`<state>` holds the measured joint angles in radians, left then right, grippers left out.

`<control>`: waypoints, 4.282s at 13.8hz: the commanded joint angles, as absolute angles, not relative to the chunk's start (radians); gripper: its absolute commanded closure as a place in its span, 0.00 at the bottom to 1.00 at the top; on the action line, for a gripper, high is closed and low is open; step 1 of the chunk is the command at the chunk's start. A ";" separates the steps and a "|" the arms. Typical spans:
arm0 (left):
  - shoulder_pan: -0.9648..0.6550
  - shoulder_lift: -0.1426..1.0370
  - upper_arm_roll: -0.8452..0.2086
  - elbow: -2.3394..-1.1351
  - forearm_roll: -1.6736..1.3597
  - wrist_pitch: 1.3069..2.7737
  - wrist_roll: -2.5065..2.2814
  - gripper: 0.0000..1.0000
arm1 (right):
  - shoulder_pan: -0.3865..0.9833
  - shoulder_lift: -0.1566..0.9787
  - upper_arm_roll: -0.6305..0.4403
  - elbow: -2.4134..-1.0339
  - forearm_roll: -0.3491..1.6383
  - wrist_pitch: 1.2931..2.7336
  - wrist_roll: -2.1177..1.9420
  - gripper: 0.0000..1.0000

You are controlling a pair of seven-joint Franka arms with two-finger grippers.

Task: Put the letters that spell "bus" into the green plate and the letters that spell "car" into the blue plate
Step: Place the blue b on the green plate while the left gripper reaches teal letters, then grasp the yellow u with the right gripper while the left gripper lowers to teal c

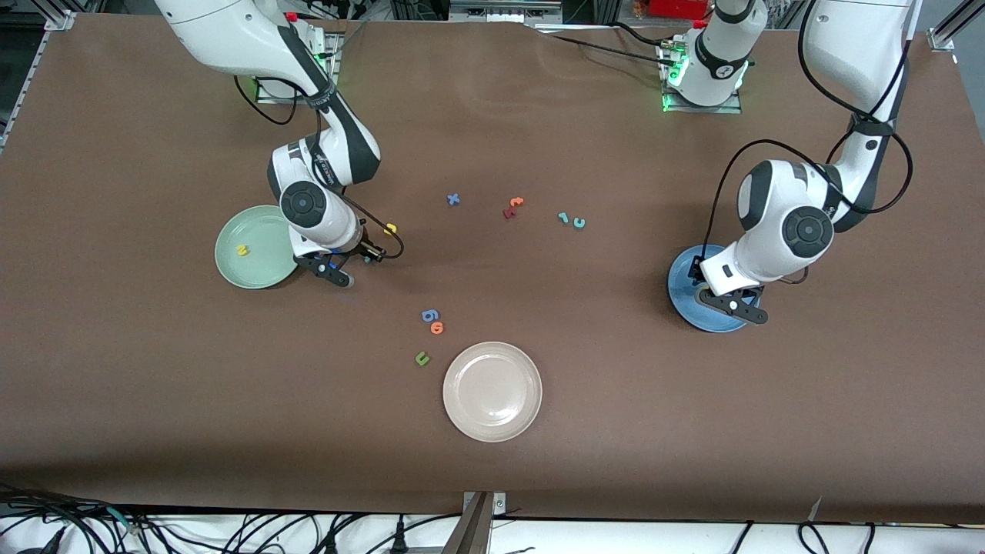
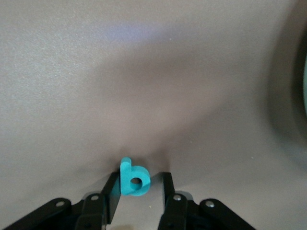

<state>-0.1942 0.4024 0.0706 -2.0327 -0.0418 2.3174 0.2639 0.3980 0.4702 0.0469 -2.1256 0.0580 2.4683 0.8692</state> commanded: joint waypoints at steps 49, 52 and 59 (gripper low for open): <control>-0.261 0.414 -0.390 -2.347 0.083 2.668 -0.635 0.41 | 0.336 0.304 0.096 -2.157 0.067 2.246 0.831 0.01; -0.281 0.417 -0.387 -2.345 0.081 2.666 -0.643 0.47 | 0.339 0.334 0.146 -2.164 0.067 2.311 0.841 0.01; -0.282 0.429 -0.387 -2.330 0.097 2.665 -0.663 0.50 | 0.353 0.399 0.192 -2.215 0.066 2.505 0.865 0.06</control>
<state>-0.2733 0.3930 -0.3924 -2.3601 0.0417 2.6615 -0.6273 0.3487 0.3995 0.1878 -2.1889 0.0613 2.4694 0.8529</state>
